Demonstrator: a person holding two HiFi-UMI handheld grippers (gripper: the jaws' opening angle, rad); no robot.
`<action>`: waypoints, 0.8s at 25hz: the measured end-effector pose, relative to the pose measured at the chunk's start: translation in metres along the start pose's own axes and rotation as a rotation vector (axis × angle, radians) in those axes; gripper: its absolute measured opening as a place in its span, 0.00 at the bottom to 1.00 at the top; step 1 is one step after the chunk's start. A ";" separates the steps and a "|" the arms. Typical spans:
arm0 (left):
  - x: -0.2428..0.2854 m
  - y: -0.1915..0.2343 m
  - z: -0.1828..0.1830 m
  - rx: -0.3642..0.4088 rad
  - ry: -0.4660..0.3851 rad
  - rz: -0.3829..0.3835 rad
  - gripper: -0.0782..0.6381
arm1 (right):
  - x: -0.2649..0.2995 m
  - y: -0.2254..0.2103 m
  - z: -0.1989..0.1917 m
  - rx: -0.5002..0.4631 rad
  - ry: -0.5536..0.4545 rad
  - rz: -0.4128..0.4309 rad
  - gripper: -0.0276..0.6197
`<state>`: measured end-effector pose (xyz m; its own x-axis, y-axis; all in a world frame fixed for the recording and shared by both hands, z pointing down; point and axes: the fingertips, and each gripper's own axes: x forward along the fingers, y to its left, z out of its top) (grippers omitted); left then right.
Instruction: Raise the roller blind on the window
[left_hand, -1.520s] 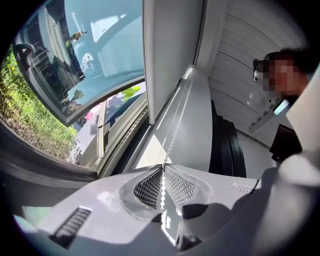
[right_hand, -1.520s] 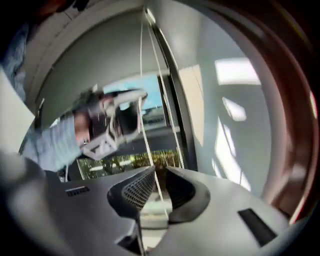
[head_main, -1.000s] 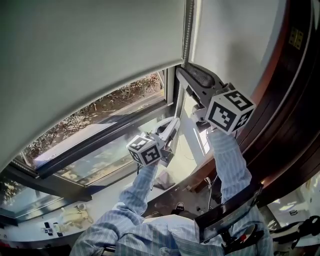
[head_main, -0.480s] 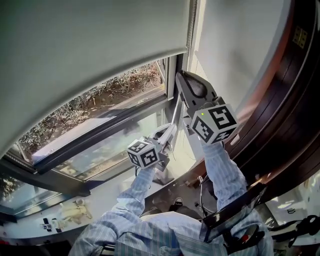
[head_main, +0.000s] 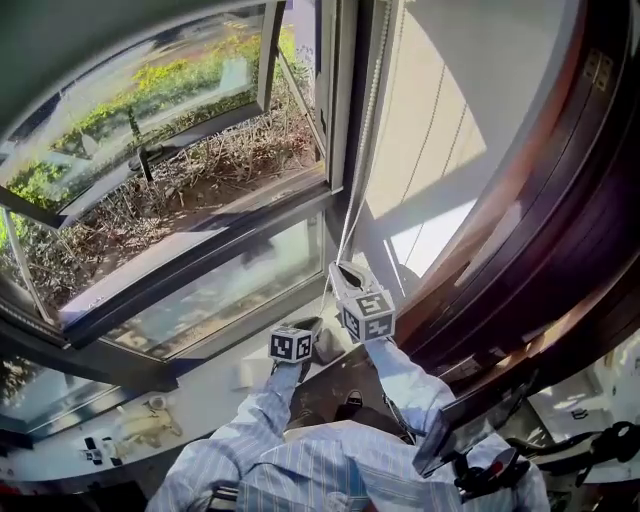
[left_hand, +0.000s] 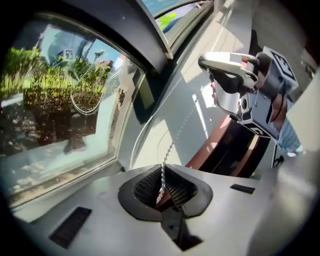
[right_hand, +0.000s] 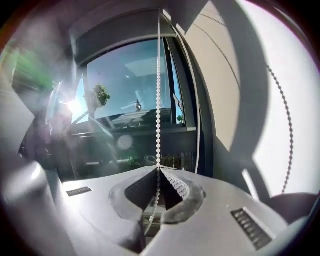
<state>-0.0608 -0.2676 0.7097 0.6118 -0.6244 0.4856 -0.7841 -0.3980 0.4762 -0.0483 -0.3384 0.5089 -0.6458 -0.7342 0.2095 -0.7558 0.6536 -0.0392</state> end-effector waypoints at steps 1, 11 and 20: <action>-0.004 0.002 -0.005 0.037 -0.003 0.018 0.13 | 0.000 0.001 -0.009 0.001 0.016 -0.001 0.06; -0.122 -0.072 0.179 0.444 -0.604 0.130 0.13 | 0.002 -0.013 -0.012 -0.040 0.037 -0.032 0.06; -0.153 -0.210 0.310 0.579 -0.465 -0.259 0.13 | 0.002 0.001 -0.012 -0.036 0.009 -0.032 0.06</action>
<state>-0.0216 -0.2968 0.3087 0.7768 -0.6298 -0.0059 -0.6297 -0.7768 0.0121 -0.0492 -0.3373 0.5206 -0.6202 -0.7534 0.2185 -0.7716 0.6361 0.0030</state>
